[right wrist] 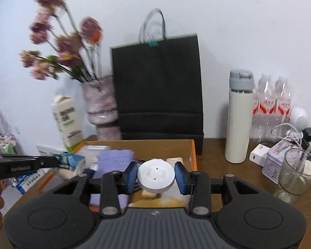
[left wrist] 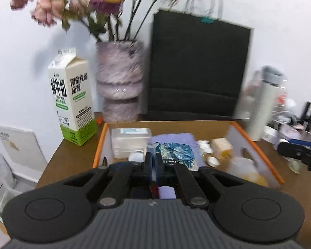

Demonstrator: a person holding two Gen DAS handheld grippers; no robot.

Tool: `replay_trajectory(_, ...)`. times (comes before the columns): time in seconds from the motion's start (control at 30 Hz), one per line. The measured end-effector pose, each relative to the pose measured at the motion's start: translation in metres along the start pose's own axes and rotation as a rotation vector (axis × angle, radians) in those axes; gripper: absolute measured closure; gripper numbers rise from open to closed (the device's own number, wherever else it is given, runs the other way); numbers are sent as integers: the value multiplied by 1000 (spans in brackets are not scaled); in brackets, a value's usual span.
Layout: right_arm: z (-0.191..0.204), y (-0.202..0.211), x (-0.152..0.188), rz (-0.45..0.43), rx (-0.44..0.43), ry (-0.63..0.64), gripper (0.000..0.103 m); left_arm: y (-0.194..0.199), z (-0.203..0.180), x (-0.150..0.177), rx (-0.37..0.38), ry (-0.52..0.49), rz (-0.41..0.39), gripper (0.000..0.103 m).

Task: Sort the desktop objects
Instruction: 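Drop the packet into the box with the left tool while the right tool releases the lid inside, then grasp the black cable with the left tool while the right tool grasps the small white cap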

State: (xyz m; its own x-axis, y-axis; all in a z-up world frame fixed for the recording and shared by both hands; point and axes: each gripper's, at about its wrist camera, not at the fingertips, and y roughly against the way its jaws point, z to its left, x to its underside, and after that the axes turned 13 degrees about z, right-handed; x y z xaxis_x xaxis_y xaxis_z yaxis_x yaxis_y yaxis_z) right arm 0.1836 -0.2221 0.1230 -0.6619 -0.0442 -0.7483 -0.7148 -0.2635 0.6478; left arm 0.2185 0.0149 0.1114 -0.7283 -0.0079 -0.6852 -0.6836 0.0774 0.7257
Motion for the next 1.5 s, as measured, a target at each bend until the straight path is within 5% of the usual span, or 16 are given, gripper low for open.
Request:
replay_trajectory(0.13,-12,-43,-29,81,-28,-31,65,-39,11,-19,9,26,62,99)
replay_trajectory(0.27,-19,-92,-55,179,42,-34,65,-65,19,-22,9,29,117,99)
replay_trajectory(0.53,-5,-165,-50,385,162,77,65,-84,21,-15,-19,-22,128,96)
replay_trajectory(0.6,-2,-174,-46,417,161,94,65,-83,20,-17,-1,-34,122,82)
replay_trajectory(0.67,2,-174,-45,413,175,118,65,-75,21,-18,15,-39,87,47)
replay_trajectory(0.8,-1,-163,-54,388,170,85,58,-53,25,-25,9,-23,43,47)
replay_trajectory(1.07,0,-100,-59,288,105,48,55,-16,35,-19,21,35,100,42)
replay_trajectory(1.5,10,-1,41,207,-18,36,47,48,19,73,50,44,110,31)
